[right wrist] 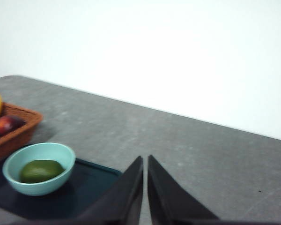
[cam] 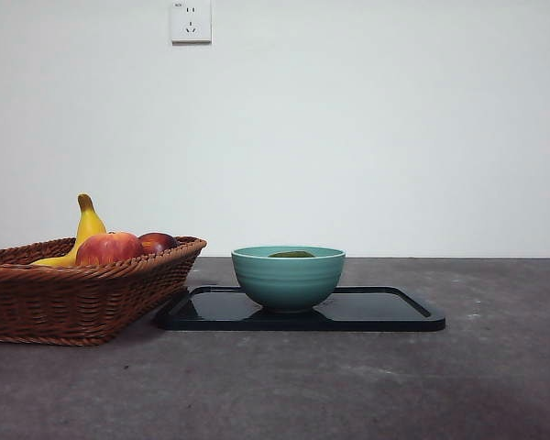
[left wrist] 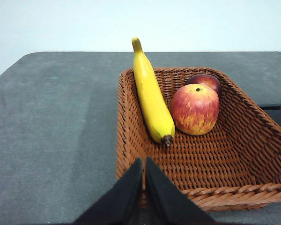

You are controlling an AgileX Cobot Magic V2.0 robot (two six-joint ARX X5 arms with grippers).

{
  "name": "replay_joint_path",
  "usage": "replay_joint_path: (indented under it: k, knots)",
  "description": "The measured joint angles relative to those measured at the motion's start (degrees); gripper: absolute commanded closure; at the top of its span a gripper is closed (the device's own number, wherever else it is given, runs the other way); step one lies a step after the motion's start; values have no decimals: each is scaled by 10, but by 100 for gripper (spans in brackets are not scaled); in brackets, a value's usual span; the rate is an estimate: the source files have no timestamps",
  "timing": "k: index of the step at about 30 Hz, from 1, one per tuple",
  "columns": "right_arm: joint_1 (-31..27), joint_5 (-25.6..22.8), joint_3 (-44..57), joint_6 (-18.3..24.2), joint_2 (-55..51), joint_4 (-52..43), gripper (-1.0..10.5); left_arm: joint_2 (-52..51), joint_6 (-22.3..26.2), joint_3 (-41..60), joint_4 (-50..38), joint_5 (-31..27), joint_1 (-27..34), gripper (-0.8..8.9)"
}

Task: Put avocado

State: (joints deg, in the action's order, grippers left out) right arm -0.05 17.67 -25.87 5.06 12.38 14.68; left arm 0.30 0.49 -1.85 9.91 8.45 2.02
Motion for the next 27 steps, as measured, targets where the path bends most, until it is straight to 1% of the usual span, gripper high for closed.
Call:
replay_joint_path:
  k: [2,7,9,13,15,23,27]
  knots:
    - [-5,-13,42,-5,-22,-29,940,0,0,0,0,0,0,804]
    - [-6,-85,136,-37,-74,-73,940,0,0,0,0,0,0,804]
    - [-6,-103,160,-50,-92,-80,940,0,0,0,0,0,0,804]
    - [-6,-108,195,-62,-120,-84,940,0,0,0,0,0,0,804]
    - [-6,-117,209,-68,-121,-90,940,0,0,0,0,0,0,804]
    - [-6,-117,246,-90,-121,-91,940,0,0,0,0,0,0,804]
    - [-6,-118,250,-99,-121,-67,940,0,0,0,0,0,0,804]
